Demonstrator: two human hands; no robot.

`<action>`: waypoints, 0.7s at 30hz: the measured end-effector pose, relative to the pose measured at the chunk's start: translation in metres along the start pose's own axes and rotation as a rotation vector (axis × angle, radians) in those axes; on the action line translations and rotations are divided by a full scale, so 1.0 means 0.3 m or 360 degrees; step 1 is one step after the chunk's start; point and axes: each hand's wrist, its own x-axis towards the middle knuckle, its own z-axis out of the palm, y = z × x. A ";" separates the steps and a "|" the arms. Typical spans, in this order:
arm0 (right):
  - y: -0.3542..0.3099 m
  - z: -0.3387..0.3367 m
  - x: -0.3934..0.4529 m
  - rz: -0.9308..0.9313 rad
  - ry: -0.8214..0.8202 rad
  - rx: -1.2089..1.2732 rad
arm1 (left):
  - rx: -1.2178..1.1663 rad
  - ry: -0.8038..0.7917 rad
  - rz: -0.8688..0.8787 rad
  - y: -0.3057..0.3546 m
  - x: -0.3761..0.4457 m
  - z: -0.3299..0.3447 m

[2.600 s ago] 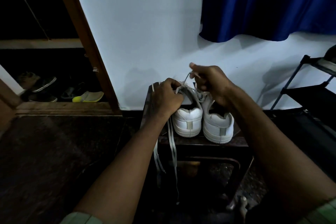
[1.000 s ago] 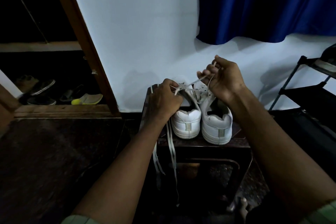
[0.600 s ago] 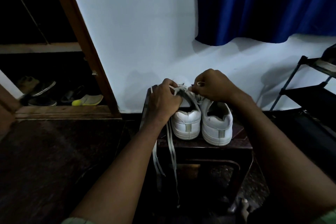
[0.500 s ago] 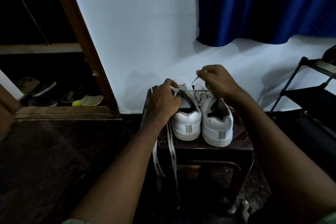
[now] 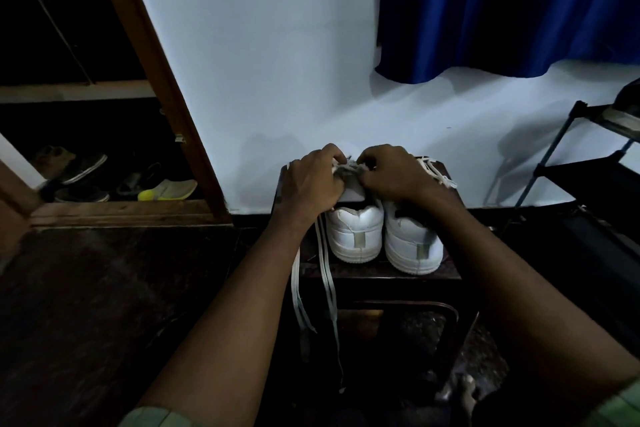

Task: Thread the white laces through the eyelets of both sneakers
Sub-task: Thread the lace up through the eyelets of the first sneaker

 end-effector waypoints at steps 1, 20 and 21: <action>0.008 0.000 0.011 0.0055 0.0018 0.0084 | -0.0012 -0.0008 0.0008 -0.003 0.000 -0.004; 0.033 0.009 0.034 0.0329 0.0032 0.0616 | -0.0565 -0.0002 0.0052 0.038 0.004 0.004; 0.032 0.010 0.033 0.0339 0.0040 0.0608 | -0.0934 0.0033 -0.0089 0.043 0.007 0.002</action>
